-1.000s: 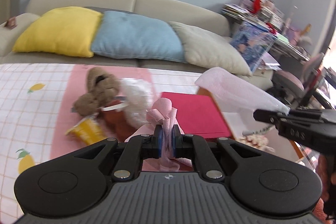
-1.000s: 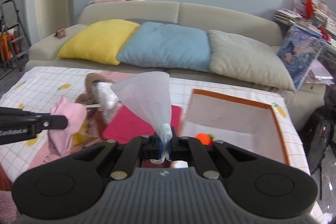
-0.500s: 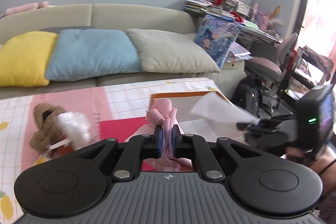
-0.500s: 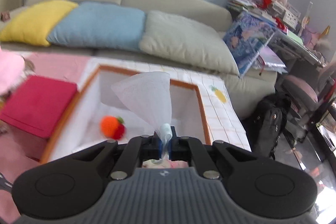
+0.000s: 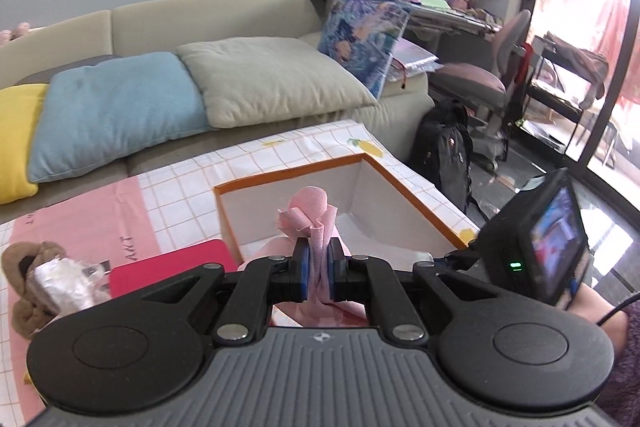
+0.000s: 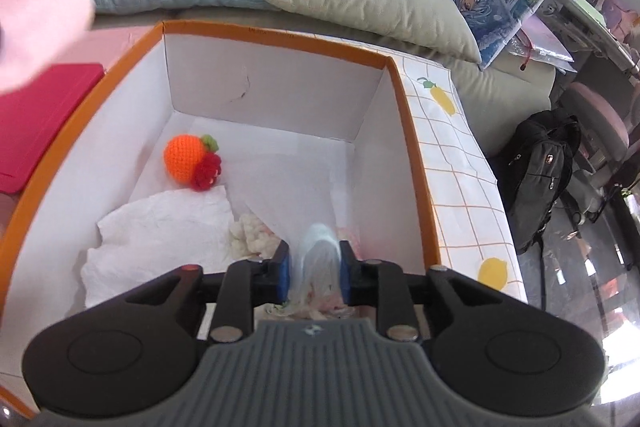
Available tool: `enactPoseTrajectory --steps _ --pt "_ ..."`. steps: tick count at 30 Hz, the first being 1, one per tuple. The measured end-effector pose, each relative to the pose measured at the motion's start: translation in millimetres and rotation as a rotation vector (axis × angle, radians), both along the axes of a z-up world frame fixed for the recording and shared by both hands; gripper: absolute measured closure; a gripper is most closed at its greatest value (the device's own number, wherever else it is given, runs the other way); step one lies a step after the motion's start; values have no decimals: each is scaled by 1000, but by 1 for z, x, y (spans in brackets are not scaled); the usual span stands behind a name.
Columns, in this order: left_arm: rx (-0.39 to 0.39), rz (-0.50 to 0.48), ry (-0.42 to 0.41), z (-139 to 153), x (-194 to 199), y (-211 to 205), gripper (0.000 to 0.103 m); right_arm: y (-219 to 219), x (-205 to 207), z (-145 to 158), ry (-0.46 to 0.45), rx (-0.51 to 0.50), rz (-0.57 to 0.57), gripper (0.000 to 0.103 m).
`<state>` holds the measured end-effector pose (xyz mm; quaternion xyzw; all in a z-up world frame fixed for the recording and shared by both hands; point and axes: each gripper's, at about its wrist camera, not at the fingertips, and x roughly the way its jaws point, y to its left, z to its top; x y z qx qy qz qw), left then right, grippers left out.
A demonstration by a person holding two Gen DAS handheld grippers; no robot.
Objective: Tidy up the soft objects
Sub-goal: 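Carry both items over the box and open both tools to drop them, then move both tools back toward the remaining items on the table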
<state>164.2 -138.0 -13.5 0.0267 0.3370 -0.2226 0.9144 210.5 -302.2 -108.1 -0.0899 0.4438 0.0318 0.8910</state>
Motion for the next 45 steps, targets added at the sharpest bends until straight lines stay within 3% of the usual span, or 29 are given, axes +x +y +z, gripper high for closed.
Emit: enactPoseTrajectory --steps 4,10,16,21,26,29,34,36,40,45 --pt "-14 -15 48 -7 14 -5 93 -9 -12 14 -55 58 0 58" --pt "4 -51 123 -23 34 -18 93 -15 -34 32 -133 111 -37 47" --pt "112 -126 154 -42 54 -46 93 -22 -45 32 -151 214 -98 47" --pt "192 -172 185 -59 60 -60 91 -18 -45 29 -149 216 -95 46" --pt "217 -157 199 -69 68 -61 89 -19 -46 29 -147 227 -94 46" --pt "215 -159 214 -70 70 -61 77 -18 -47 28 -141 228 -98 46" --pt "175 -160 225 -63 64 -54 41 -16 -50 28 -129 228 -106 46" --pt "142 -158 218 -56 59 -50 40 -14 -52 30 -131 220 -102 46" --pt "102 -158 163 -36 42 -38 40 -10 -57 37 -152 201 -119 33" --pt "49 -134 49 -4 6 -12 38 -7 -67 53 -168 267 -138 25"
